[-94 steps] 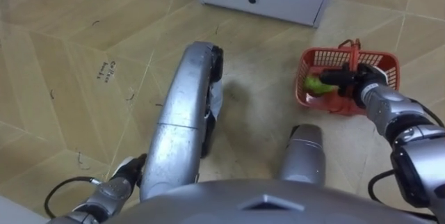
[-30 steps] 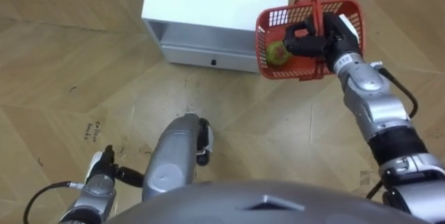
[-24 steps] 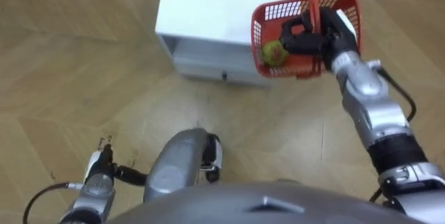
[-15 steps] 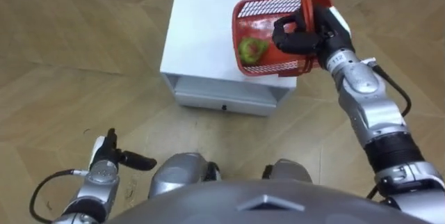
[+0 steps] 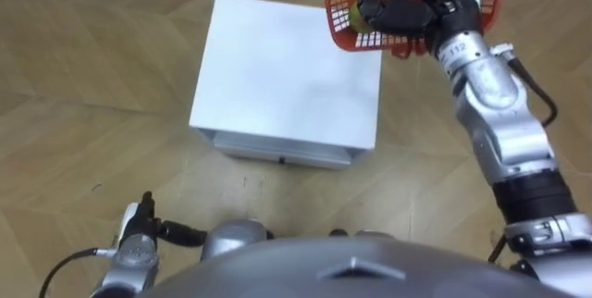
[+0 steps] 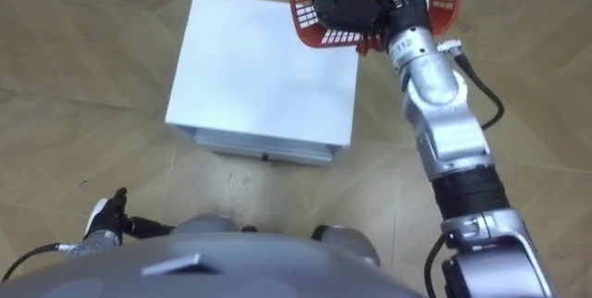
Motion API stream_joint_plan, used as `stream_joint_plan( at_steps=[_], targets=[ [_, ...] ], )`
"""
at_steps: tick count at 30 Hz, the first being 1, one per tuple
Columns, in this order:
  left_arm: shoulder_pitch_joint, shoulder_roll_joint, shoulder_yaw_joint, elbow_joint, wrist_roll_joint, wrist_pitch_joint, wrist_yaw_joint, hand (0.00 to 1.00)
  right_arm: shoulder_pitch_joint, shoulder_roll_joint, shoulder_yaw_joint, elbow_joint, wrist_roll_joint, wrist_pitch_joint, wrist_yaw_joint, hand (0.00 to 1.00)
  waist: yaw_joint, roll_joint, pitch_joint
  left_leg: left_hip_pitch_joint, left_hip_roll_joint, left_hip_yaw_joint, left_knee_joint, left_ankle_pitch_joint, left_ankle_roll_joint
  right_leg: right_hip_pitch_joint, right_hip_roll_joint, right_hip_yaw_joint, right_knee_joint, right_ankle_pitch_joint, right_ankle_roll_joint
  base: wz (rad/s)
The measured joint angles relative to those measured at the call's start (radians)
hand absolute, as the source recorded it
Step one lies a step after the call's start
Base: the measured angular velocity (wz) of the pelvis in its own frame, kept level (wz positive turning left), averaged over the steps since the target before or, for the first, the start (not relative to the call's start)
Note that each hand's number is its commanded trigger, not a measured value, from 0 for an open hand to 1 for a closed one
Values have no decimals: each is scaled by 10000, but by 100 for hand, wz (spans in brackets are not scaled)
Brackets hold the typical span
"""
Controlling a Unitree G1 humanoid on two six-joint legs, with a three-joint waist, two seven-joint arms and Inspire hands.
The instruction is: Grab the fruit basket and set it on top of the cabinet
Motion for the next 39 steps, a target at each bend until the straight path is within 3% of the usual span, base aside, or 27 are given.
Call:
stream_joint_plan(
  at_steps=[4, 6, 7, 8, 9, 10, 11, 12, 13, 14, 15, 16, 20, 25, 37, 38, 39],
  targets=[
    [-19, -10, -7, -40, 174, 18, -13, 0, -296, 1, 264, 448, -1, 7, -16, 100, 3, -111, 57, -43, 26, -44, 6, 6, -10, 72, 38, 9, -147, 10, -16, 7],
    [-44, 11, -6, 1, 198, 23, -12, 0, -308, 56, 448, 584, -44, -3, -22, 100, -17, -171, 90, -263, -25, -11, 407, -1, -17, 178, -112, 87, -179, 44, -70, 21],
    [-186, 62, -13, 73, 367, 31, -33, 0, -330, 145, 455, 897, -104, -26, -61, 100, -48, -468, 239, -1108, -227, 19, 1712, -183, -217, 355, -415, 710, -378, 88, -115, 47],
    [-226, 67, -32, 60, 481, 41, -39, 0, -339, 140, 440, 1074, -103, -23, -99, 100, -52, -644, 243, -1536, -348, -2, 1546, -190, -280, 320, -508, 963, -430, 88, -112, 83],
    [-435, 14, -212, -55, 736, 46, -49, 0, -369, -23, 266, 1309, -112, -17, -206, 100, -22, -443, 141, -2344, -262, -25, 441, 515, -307, 50, -482, 985, -303, 12, 11, 58],
    [-529, 104, -373, -10, 1065, 91, -51, 0, -448, 75, 227, 1689, -225, 96, -311, 100, 356, -648, 128, -2575, -266, 428, 490, 1085, 169, -257, -634, 966, -29, -224, 403, 34],
    [-558, 105, -418, 54, 1196, 162, -56, 0, -486, 103, 256, 1809, -352, 150, -310, 100, 538, -657, 133, -2567, -246, 480, 477, 1086, 171, -391, -653, 746, 51, -256, 507, -16],
    [-555, 82, -523, 203, 1279, 277, -57, 0, -579, 123, 376, 2043, -521, 148, -192, 100, 802, -615, 160, -2512, -231, 342, 477, 1085, 172, -493, -647, 165, 27, -268, 526, -18],
    [-562, 58, -563, 412, 1402, 309, -58, 0, -687, 131, 397, 2194, -575, 132, -141, 100, 913, -471, 182, -2456, -208, -122, 456, 1085, 171, -660, -506, -148, -112, -234, 441, -5],
    [-554, 58, -571, 494, 1492, 333, -65, 0, -767, 131, 395, 2307, -576, 99, -151, 100, 912, -399, 177, -2446, -205, -299, 435, 1084, 169, -781, -439, -293, -253, -123, 353, 19],
    [-534, 94, -565, 564, 1664, 419, -72, 0, -925, 132, 383, 2498, -563, 94, -256, 100, 883, -359, 198, -2385, -265, -343, 390, 1078, 161, -997, -413, -454, -530, 383, 269, 41],
    [-501, 66, -570, 671, 1679, 501, -81, 0, -1014, 126, 377, 2771, -544, 89, -344, 100, 808, -248, 168, -2275, -289, -354, 316, 1071, 130, -1029, -478, -764, -352, 435, 58, 31],
    [-377, 22, -576, 945, 1675, 651, -277, 0, -1530, 127, 568, 3790, -433, 15, -226, 100, 824, -105, 191, -2141, -201, -281, 11, 1100, 61, -987, -369, -816, -285, 424, 16, 3],
    [-407, 22, -731, 891, 1666, 785, -528, 0, -1530, 179, 756, 4465, -433, 23, 5, 100, 809, -111, 188, -2468, -191, -293, 39, 1084, 40, -1369, -331, -926, -41, 428, 4, 3],
    [-400, 35, -766, 1015, 1672, 723, -852, 0, -1589, 670, 828, 5826, -135, -104, -217, 100, 822, -187, 177, -2673, -183, -244, 116, 1096, 65, -1669, -377, -1126, 190, 436, -8, -1],
    [-400, 36, -766, 1043, 1678, 694, -909, 0, -1611, 701, 830, 5948, -57, -103, -212, 64, 825, -187, 177, -2675, -179, -222, 117, 1095, 65, -1696, -385, -1167, 237, 436, -8, 0],
    [-401, 36, -765, 1050, 1678, 680, -929, 0, -1610, 707, 830, 5963, -42, -103, -205, 0, 820, -187, 177, -2677, -180, -222, 117, 1095, 66, -1696, -391, -1189, 237, 436, -8, 0]
  ],
)
